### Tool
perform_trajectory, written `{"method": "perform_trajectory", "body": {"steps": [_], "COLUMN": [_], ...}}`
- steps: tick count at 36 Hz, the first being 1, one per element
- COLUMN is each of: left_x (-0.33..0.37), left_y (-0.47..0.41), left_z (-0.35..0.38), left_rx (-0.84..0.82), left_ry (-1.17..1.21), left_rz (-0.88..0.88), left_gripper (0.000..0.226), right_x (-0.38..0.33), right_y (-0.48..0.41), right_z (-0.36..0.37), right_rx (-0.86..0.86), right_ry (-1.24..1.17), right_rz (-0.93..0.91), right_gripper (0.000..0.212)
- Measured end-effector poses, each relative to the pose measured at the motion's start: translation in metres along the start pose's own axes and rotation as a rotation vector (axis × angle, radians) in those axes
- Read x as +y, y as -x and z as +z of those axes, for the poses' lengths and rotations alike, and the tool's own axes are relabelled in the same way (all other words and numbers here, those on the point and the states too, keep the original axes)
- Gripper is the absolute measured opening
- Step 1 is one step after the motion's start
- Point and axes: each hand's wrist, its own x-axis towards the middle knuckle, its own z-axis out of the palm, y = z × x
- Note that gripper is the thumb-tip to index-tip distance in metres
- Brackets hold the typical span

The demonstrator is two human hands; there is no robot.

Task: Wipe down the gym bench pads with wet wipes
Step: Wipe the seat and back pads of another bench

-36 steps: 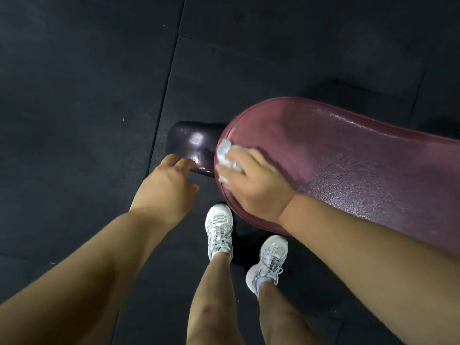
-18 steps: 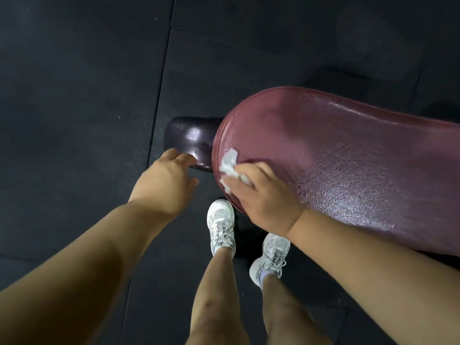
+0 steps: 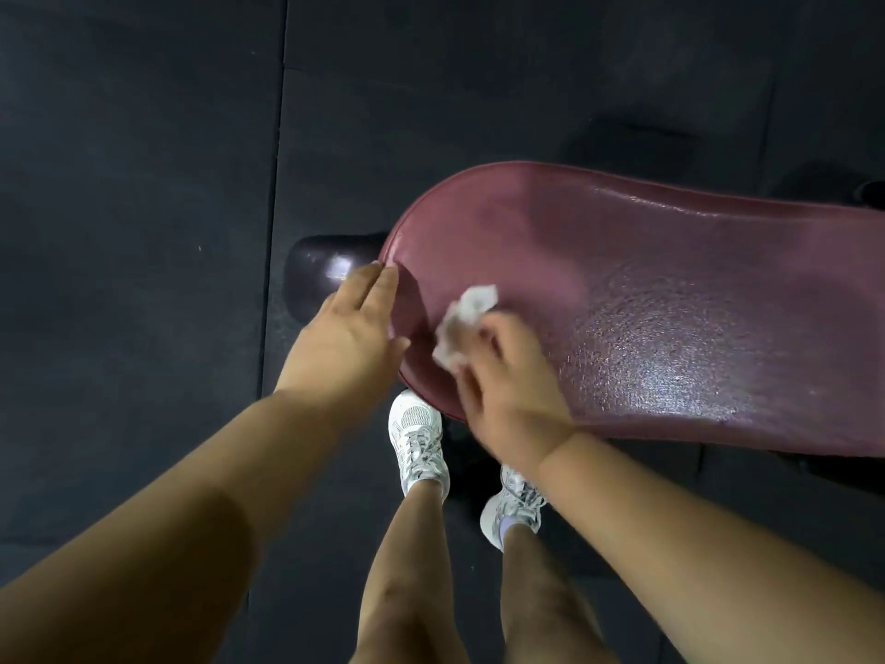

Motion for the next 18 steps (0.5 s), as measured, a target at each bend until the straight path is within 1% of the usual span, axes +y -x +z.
{"method": "perform_trajectory", "body": {"steps": [2,3,4,5,7,8,9,11,12,14,15,16,18], "left_x": [-0.002,-0.003,-0.004,-0.005,-0.005,-0.005,-0.005,-0.003,-0.002,0.0,0.002,0.003,0.007], "left_y": [0.001,0.001,0.0,0.0,-0.003,-0.004,-0.005,-0.006,-0.005,-0.003,-0.001,0.001,0.006], "left_z": [0.002,0.003,0.004,0.004,0.005,0.005,0.005,0.005,0.005,0.007,0.008,0.009,0.01], "left_rx": [-0.006,-0.003,0.002,0.005,0.003,-0.001,-0.006,-0.025,-0.031,-0.025,-0.019,-0.02,-0.026], "left_ry": [-0.027,-0.04,-0.047,-0.047,-0.037,-0.032,-0.031,-0.035,-0.037,-0.048,-0.062,-0.077,-0.105], "left_rz": [0.018,0.029,0.037,0.042,0.041,0.041,0.041,0.032,0.026,0.028,0.031,0.027,0.022], "left_gripper": [0.067,0.066,0.066,0.066,0.067,0.068,0.068,0.067,0.066,0.064,0.063,0.062,0.062], "right_x": [0.002,0.011,0.019,0.029,0.051,0.063,0.074,0.089,0.087,0.067,0.051,0.033,0.001], "right_y": [0.024,0.026,0.022,0.015,-0.001,-0.007,-0.01,-0.009,-0.008,0.001,0.008,0.017,0.036], "right_z": [-0.001,-0.006,-0.014,-0.023,-0.041,-0.049,-0.055,-0.062,-0.061,-0.047,-0.035,-0.023,-0.003], "right_rx": [-0.166,-0.218,-0.255,-0.264,-0.179,-0.116,-0.03,0.159,0.24,0.324,0.313,0.273,0.151], "right_ry": [0.023,0.042,0.048,0.054,0.101,0.147,0.187,0.178,0.152,0.11,0.091,0.043,-0.054], "right_rz": [-0.208,-0.289,-0.318,-0.299,-0.149,-0.061,0.031,0.255,0.385,0.521,0.521,0.477,0.341], "right_gripper": [0.035,0.034,0.033,0.032,0.026,0.025,0.028,0.036,0.037,0.037,0.039,0.041,0.041]}}
